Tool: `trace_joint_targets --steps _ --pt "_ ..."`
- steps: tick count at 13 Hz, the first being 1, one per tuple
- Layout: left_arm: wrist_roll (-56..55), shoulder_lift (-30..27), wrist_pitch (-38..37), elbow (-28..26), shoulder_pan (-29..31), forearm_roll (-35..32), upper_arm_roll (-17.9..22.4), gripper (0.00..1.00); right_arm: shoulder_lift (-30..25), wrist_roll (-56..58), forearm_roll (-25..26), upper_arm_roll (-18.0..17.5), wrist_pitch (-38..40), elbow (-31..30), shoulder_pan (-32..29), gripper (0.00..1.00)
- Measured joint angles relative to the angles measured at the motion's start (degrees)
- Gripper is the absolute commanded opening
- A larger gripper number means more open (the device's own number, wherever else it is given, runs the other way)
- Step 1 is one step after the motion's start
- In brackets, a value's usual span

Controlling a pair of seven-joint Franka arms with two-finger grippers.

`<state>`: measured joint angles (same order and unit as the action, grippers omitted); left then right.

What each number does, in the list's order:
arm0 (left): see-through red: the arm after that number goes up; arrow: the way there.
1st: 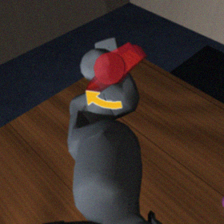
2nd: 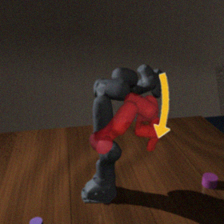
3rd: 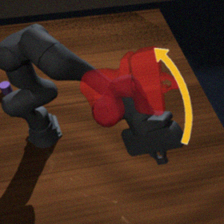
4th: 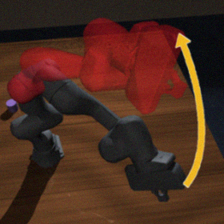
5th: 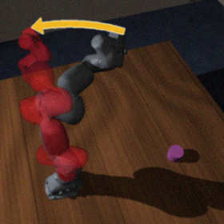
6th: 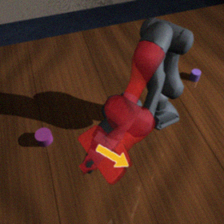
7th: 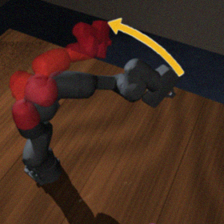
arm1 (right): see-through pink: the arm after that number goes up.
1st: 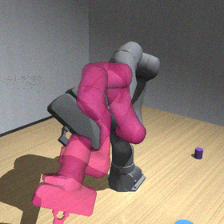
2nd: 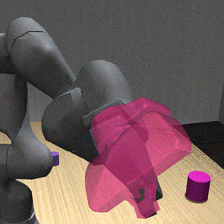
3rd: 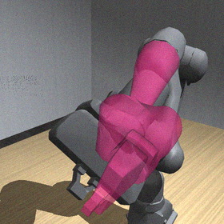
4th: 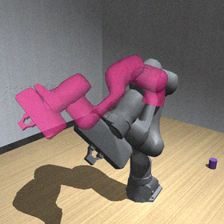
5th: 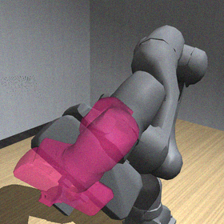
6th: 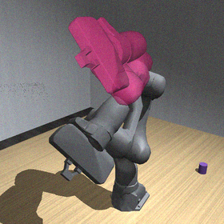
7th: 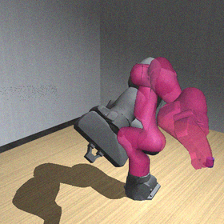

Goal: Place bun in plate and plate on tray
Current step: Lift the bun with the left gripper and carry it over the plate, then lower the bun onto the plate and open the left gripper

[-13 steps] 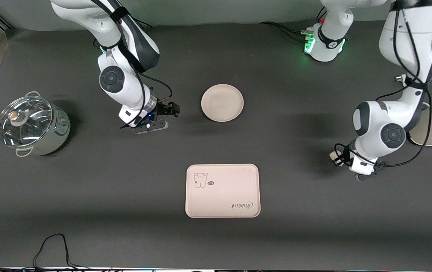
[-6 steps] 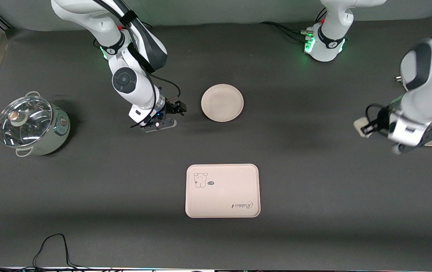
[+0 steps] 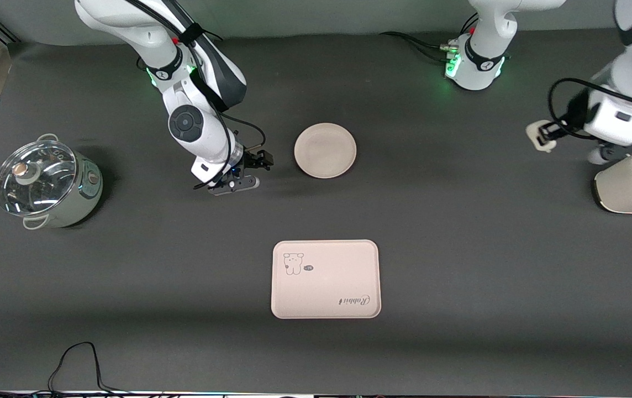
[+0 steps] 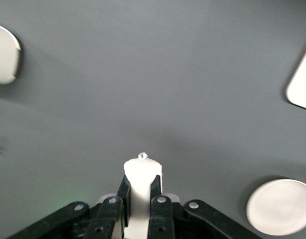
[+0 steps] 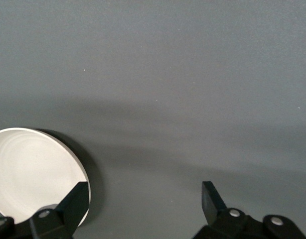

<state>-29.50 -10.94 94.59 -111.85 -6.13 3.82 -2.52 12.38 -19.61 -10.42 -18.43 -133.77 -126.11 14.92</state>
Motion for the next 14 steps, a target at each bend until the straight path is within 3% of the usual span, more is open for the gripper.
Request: trace_joint_targets --steps 3,5,7,9,14 --pt "-15.97 0.98 2.86 -0.69 -3.15 4.26 -9.47 0.19 1.01 0.0 0.0 0.02 -1.22 -0.01 0.0 1.0" --pt "-28.51 3.89 8.49 -1.53 -5.52 4.93 -17.84 0.19 1.19 0.0 0.0 0.02 -1.45 0.0 0.0 1.0" --pt "-40.41 8.82 16.4 -2.49 -9.47 5.03 -23.65 0.19 1.2 0.0 0.0 0.07 -1.49 0.01 -0.02 1.0" --pt "-48.91 14.73 24.68 -3.36 -14.49 5.01 -24.73 0.23 1.22 0.0 0.0 0.1 -1.5 0.01 -0.02 1.0" --pt "-58.29 27.04 42.02 -5.38 -22.35 1.66 -24.58 0.24 4.1 -0.02 0.0 0.15 -6.92 -0.94 -0.02 1.0"
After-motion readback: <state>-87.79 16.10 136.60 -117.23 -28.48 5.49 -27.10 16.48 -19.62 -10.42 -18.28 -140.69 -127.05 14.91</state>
